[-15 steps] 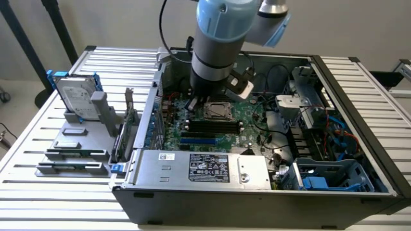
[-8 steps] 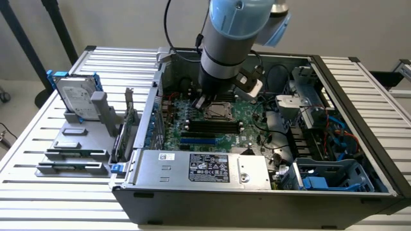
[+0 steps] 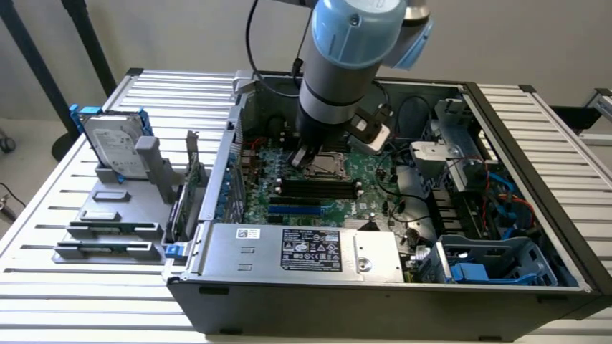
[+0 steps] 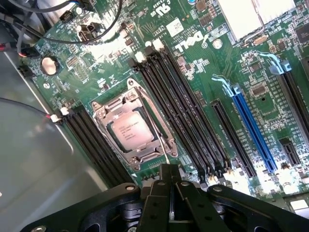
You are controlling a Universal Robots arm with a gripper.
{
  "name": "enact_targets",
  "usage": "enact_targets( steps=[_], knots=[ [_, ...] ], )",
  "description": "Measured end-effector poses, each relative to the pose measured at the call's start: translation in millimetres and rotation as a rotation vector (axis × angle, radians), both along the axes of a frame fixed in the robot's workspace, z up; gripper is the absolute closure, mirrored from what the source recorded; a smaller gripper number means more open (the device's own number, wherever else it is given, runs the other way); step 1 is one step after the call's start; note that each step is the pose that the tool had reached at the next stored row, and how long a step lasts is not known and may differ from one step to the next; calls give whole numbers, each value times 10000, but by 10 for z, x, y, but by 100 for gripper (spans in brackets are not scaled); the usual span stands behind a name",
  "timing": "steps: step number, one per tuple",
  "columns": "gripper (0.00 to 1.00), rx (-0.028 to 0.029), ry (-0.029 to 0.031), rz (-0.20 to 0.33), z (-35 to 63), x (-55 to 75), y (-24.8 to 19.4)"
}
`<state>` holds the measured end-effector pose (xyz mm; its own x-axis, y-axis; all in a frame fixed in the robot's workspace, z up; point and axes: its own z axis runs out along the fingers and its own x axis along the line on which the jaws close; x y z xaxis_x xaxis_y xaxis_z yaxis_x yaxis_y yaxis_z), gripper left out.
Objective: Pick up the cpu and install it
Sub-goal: 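Install the first cpu locking lever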
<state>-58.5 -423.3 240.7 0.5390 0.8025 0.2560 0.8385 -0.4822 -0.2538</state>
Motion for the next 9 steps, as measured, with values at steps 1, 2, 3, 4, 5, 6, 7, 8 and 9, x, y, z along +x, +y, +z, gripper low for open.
enact_targets(
  steps=[1,2,3,4,5,6,7,8,9],
  knots=[
    [89,-1,0,-32,-14,0,0],
    [89,-2,0,-67,-30,0,0],
    [89,-1,0,-94,-45,0,0],
    [89,-3,1,-116,-57,0,0],
    [89,-2,0,-133,-68,0,-2],
    [89,-6,0,-151,-80,-2,-3],
    [89,-14,0,-170,-93,-5,-4],
    [89,-21,0,-193,-108,-10,-4],
    [89,-29,0,-218,-124,-16,-5]
  ],
)
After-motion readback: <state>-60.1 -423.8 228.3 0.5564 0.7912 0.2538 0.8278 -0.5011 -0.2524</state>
